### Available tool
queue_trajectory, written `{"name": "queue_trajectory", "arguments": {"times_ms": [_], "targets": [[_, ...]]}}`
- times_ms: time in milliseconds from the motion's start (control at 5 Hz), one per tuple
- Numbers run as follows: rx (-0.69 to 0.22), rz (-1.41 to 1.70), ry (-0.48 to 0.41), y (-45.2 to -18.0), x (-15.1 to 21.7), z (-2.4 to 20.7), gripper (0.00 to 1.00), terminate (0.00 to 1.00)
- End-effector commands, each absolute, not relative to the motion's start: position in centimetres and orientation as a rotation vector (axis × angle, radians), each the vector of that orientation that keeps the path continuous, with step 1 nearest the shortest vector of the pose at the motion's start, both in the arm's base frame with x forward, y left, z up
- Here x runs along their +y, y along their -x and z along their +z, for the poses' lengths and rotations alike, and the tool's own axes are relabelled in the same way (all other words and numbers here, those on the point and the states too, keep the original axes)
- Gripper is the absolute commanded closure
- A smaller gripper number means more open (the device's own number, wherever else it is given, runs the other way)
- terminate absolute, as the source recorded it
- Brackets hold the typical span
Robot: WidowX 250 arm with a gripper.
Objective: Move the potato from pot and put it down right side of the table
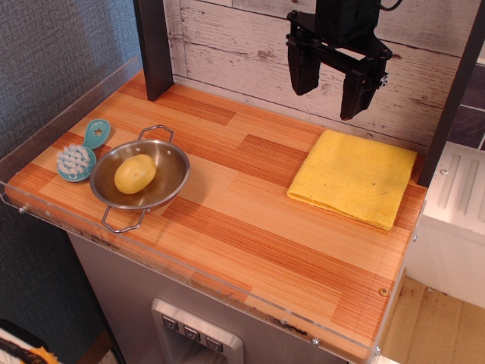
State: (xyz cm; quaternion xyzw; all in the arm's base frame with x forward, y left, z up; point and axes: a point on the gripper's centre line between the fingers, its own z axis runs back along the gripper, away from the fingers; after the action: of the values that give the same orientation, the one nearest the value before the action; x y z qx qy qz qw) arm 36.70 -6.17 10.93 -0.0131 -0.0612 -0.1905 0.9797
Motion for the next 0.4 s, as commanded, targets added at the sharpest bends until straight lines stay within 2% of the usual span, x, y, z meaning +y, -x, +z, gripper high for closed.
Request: {"name": "queue_trajectory", "arguments": {"times_ms": [0,200], "targets": [[-0.123,-0.384,0.026,-36.7,-6.2,10.9,0.00,0.00],[-0.194,-0.348,0.093,-34.4,-3.9,11.2,0.00,0.00]]}}
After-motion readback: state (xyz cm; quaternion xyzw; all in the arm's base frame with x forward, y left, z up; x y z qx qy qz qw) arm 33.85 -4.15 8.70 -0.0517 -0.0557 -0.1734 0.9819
